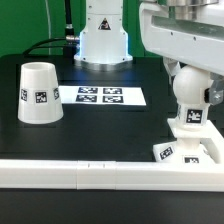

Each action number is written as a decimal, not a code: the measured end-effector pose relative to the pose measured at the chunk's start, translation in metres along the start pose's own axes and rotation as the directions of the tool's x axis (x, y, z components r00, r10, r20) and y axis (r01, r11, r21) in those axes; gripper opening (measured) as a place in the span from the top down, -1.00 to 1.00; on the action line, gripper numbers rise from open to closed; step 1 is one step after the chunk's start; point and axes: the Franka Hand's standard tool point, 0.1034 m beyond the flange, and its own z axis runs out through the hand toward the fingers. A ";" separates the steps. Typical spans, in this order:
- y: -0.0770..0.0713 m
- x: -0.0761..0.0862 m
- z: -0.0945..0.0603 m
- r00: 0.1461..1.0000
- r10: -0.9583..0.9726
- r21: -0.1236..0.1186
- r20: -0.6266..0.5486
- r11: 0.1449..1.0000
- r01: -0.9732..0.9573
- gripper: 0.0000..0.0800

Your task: Assemble lamp

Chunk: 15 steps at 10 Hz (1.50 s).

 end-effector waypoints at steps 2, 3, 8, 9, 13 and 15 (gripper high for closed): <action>-0.003 -0.005 -0.003 0.987 -0.160 -0.010 0.003 0.987 0.160 -0.70; -0.006 -0.007 -0.005 0.963 -0.271 -0.013 -0.001 0.963 0.271 -0.74; -0.007 -0.005 -0.006 0.732 -0.681 -0.011 -0.005 0.732 0.681 -0.75; -0.007 -0.004 -0.006 0.670 -0.742 -0.012 -0.005 0.670 0.742 -0.75; -0.008 -0.002 -0.007 0.422 -0.907 -0.037 -0.014 0.422 0.906 -0.75; -0.008 0.000 -0.007 0.280 -0.960 -0.041 -0.008 0.280 0.959 -0.75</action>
Offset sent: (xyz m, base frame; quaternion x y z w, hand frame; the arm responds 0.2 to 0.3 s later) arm 0.0060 -0.0004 0.0109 -0.0075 0.0169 -0.2809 0.9596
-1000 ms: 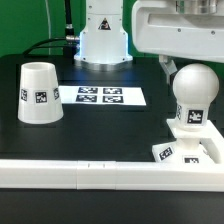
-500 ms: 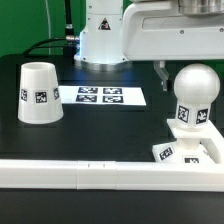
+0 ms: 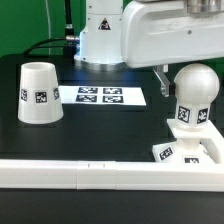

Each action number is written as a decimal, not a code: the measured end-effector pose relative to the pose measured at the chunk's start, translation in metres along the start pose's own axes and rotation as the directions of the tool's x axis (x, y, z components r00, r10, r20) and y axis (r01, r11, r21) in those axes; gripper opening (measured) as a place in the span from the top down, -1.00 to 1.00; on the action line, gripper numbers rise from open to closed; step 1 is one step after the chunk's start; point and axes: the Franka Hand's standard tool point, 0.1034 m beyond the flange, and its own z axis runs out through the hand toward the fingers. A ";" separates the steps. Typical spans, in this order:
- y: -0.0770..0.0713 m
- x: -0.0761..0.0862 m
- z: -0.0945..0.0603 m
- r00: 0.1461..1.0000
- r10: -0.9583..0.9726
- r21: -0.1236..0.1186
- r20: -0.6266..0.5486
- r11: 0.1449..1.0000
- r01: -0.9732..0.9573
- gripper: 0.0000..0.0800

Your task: Assemble lamp

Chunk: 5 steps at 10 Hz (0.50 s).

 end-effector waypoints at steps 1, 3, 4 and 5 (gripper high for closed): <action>0.000 0.000 0.000 0.999 -0.033 0.000 0.000 0.999 0.033 -0.75; 0.002 0.000 0.000 0.984 -0.176 -0.001 0.001 0.984 0.176 -0.75; 0.002 0.000 0.000 0.979 -0.206 -0.001 0.001 0.979 0.206 -0.75; 0.002 0.000 0.001 0.946 -0.324 -0.017 0.003 0.946 0.324 -0.75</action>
Offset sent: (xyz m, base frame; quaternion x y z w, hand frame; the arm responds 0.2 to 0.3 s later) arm 0.0000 0.0000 0.0000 0.0000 0.0000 -0.1296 0.9916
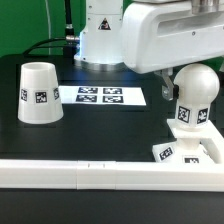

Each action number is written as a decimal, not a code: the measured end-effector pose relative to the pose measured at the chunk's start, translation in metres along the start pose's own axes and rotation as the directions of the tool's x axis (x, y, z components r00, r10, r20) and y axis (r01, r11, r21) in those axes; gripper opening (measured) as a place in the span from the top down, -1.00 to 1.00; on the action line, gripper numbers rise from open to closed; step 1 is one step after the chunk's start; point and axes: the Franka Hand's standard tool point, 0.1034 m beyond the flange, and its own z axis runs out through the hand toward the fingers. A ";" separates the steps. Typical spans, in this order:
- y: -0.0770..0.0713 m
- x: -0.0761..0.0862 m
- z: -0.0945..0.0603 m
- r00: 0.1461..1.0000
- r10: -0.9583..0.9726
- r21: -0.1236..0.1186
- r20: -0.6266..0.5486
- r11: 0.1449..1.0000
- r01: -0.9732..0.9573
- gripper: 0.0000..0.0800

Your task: Assemble lamp

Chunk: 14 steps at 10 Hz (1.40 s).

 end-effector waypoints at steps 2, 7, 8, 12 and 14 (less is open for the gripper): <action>-0.004 0.001 0.002 0.992 -0.124 -0.024 0.008 0.992 0.124 -0.75; -0.003 0.000 0.003 0.827 -0.560 -0.041 0.056 0.826 0.562 -0.75; -0.002 0.001 0.002 0.749 -0.659 -0.050 0.073 0.748 0.662 -0.75; 0.000 0.003 0.004 0.482 -0.865 -0.056 0.137 0.479 0.876 -0.75; 0.001 0.003 0.004 0.386 -0.909 -0.044 0.155 0.384 0.922 -0.75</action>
Offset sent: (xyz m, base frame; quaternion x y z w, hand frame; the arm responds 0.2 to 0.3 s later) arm -0.0072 0.0089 -0.0018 -0.0040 -0.0038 -0.2279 0.9737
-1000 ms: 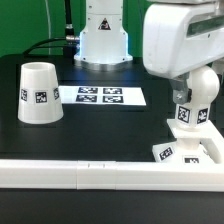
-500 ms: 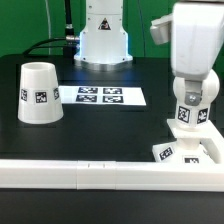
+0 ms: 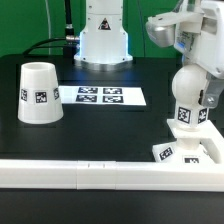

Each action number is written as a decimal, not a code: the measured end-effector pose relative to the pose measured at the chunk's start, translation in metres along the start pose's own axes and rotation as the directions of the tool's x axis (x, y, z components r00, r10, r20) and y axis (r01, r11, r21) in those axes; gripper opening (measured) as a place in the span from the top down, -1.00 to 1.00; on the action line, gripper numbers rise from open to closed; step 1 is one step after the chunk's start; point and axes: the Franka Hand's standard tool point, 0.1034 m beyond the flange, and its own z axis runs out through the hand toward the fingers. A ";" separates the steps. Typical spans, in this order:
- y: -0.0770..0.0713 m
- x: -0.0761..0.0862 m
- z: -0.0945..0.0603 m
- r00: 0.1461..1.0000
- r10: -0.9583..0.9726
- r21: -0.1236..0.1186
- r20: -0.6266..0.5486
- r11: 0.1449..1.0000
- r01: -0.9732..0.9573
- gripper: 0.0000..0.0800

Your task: Assemble lamp

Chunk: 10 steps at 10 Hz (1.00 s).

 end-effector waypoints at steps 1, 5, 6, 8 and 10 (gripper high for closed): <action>0.000 -0.002 0.000 0.998 -0.067 0.000 0.004 0.998 0.067 -0.75; -0.001 -0.006 0.003 0.992 -0.127 0.005 0.009 0.992 0.126 -0.68; -0.001 -0.007 0.003 0.992 -0.126 0.005 0.009 0.992 0.126 -0.44; -0.001 -0.007 0.003 0.992 -0.125 0.005 0.009 0.992 0.125 -0.44; -0.001 -0.008 0.003 0.995 -0.100 0.005 0.009 0.995 0.100 -0.44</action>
Offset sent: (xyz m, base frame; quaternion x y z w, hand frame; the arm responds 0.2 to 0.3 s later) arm -0.0002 0.0003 -0.0012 0.0064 0.0073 -0.1062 0.9943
